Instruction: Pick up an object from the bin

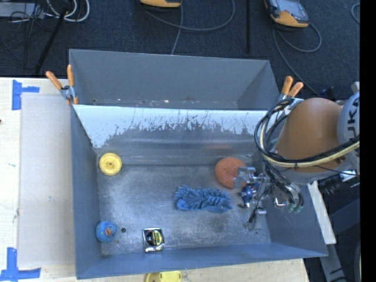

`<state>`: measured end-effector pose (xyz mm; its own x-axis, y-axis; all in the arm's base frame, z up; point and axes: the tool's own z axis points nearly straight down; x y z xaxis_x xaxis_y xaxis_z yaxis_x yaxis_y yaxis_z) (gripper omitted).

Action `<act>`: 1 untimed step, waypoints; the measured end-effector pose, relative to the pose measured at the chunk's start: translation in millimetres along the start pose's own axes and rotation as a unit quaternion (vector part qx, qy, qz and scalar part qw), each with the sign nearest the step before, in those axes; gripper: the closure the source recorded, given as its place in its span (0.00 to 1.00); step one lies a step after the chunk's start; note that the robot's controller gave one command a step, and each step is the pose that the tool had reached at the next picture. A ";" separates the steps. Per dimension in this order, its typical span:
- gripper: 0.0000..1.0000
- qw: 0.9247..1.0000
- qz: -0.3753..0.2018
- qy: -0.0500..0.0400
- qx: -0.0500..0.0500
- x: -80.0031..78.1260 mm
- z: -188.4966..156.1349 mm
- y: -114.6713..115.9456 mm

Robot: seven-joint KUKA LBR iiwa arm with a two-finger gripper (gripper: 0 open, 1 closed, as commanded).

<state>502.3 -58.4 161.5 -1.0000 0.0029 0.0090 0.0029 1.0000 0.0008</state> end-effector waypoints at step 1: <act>0.00 1.000 -0.001 -0.004 0.000 -1.8 -4.1 0.2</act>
Offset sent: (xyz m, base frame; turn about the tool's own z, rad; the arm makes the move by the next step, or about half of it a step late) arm 0.0164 0.0438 -0.0915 0.0843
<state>504.1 -58.2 165.6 -1.0000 0.0008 0.0013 0.0008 1.0000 0.0001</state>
